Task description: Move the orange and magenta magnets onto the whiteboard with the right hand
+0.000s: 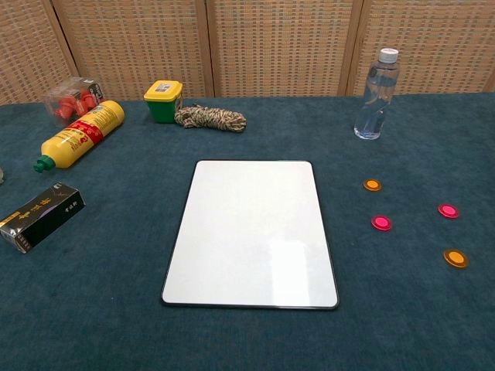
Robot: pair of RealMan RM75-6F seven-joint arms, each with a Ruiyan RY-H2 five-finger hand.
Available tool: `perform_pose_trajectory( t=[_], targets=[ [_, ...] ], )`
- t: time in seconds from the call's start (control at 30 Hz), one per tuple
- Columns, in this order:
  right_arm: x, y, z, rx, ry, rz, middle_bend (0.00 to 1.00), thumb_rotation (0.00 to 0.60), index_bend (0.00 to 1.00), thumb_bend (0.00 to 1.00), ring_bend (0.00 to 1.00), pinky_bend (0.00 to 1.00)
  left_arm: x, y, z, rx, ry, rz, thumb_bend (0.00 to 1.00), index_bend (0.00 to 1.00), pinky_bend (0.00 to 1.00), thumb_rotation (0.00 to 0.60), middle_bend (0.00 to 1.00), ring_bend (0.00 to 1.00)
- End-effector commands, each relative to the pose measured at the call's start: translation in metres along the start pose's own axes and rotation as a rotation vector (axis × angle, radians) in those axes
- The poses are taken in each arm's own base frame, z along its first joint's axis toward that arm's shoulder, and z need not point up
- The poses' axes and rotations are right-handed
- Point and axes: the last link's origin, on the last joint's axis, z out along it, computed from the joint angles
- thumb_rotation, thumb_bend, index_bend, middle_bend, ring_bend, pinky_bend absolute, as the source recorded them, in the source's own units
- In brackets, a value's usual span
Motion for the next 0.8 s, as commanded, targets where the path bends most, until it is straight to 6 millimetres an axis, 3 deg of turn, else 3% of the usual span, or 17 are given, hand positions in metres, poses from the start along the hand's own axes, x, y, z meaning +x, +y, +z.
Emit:
perform_pose_trajectory(
  t=[0.03,0.47,0.6,0.8],
  targets=[
    [-0.001,0.000,0.000,0.003,-0.004,0.000,0.00,0.600,0.00,0.00,0.00,0.00,0.000,0.000,0.000,0.000,0.001,0.001,0.00,0.00,0.00,0.600,0.00,0.00],
    [-0.010,-0.006,0.010,0.026,-0.031,-0.015,0.00,0.600,0.00,0.00,0.00,0.00,-0.001,-0.004,0.000,0.017,-0.009,0.049,0.00,0.00,0.00,0.600,0.00,0.00],
    [-0.014,-0.031,0.044,0.129,-0.040,-0.088,0.00,0.600,0.00,0.03,0.00,0.00,-0.001,-0.003,0.001,0.027,-0.009,0.071,0.00,0.00,0.00,0.600,0.00,0.00],
    [-0.023,-0.068,0.102,0.237,-0.099,-0.053,0.00,0.600,0.12,0.14,0.00,0.00,-0.001,-0.002,0.002,0.028,-0.004,0.066,0.00,0.00,0.00,0.600,0.00,0.00]
  ],
)
